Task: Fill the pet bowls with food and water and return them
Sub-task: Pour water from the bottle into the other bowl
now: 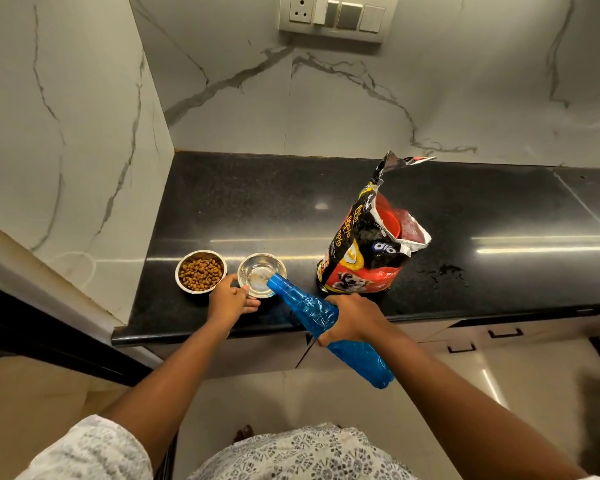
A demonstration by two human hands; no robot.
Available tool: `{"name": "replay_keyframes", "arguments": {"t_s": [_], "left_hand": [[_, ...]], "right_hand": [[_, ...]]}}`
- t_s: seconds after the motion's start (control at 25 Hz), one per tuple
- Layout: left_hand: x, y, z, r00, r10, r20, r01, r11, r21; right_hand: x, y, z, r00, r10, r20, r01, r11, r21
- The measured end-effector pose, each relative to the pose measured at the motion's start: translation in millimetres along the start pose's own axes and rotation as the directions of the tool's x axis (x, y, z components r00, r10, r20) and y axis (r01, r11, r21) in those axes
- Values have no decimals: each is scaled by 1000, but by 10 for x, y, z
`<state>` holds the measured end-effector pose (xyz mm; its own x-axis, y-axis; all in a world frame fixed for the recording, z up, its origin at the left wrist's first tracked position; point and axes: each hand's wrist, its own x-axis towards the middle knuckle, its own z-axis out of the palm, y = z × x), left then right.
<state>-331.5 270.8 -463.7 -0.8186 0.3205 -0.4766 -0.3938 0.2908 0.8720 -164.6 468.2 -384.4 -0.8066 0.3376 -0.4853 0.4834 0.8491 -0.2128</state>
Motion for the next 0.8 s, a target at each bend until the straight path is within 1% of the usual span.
{"name": "replay_keyframes", "arguments": {"t_s": [0.36,0.8], "left_hand": [[-35,-92,-25,999,-23,29,22,1000,21],[-31,-124,-41,999,-36,24,36,999,15]], "right_hand": [[16,11,68,1000,20,12,-19,999,-31],[18,38,74,999,43,26,-42,998,-43]]}}
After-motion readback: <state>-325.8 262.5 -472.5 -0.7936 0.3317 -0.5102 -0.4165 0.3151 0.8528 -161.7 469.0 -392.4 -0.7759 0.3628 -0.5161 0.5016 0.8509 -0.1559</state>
